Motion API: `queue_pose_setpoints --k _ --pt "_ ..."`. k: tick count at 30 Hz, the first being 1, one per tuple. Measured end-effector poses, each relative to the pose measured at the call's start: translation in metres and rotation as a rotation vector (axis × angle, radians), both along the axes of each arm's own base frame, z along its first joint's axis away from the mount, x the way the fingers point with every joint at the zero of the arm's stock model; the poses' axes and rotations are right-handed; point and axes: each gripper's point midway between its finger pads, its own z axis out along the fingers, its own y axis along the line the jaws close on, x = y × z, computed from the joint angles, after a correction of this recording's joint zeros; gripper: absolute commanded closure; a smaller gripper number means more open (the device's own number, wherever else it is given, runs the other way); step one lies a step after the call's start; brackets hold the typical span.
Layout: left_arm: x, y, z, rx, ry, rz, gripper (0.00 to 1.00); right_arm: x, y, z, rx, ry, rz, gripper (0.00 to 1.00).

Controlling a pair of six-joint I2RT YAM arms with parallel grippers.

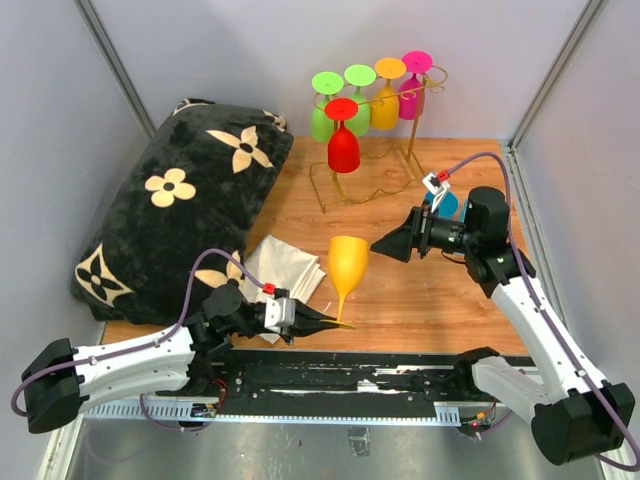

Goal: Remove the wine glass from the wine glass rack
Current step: Place the wine glass at the center of the board.

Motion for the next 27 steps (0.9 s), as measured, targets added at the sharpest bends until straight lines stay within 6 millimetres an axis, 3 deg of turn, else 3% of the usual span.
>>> queue_pose_setpoints --k 5,12,18,27 --pt "-0.010 0.001 0.002 -0.006 -0.061 -0.062 1.00 -0.016 0.010 0.010 0.056 -0.003 0.109 0.17" --pt "-0.023 -0.001 -0.009 0.027 -0.074 -0.150 0.99 -0.032 0.024 0.020 0.108 -0.028 0.231 0.18" --pt "-0.024 0.000 -0.013 0.043 -0.087 -0.159 1.00 -0.059 0.040 0.004 0.093 0.053 0.399 0.29" --pt "-0.026 0.010 -0.027 0.112 -0.101 -0.149 0.99 -0.073 0.040 -0.003 0.095 0.101 0.507 0.50"
